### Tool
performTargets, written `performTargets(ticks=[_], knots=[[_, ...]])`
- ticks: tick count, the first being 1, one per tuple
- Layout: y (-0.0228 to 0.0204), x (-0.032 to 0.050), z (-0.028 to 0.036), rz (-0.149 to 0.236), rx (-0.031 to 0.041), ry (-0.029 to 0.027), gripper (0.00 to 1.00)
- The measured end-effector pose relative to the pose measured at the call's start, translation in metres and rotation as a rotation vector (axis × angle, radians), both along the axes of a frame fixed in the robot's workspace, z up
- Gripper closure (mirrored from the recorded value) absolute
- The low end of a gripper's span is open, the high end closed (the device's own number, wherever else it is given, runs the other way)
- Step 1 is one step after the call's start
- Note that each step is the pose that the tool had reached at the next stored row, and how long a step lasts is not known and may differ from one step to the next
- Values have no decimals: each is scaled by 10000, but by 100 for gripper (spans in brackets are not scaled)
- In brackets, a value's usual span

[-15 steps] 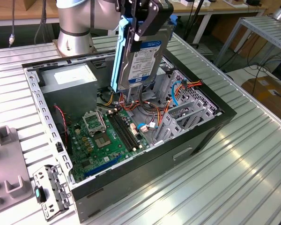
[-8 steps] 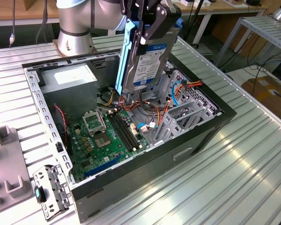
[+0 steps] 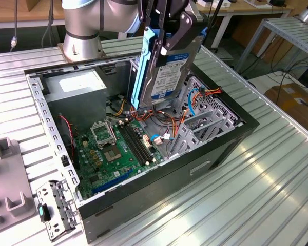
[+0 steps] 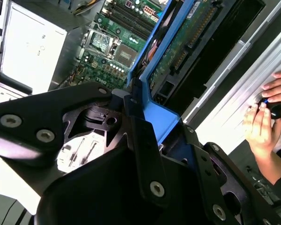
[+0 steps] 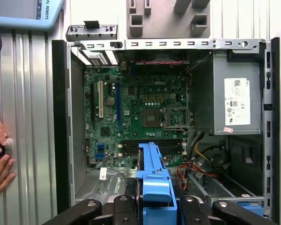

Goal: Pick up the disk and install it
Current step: 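Insert the disk into the insertion slot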

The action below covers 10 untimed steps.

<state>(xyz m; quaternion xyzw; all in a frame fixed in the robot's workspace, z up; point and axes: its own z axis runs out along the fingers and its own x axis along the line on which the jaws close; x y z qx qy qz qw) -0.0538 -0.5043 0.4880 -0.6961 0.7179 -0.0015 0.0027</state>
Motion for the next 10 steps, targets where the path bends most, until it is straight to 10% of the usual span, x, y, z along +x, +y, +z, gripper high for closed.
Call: performTargets(ticks=[10], knots=[[-6,1,0,1,-1,0,63]])
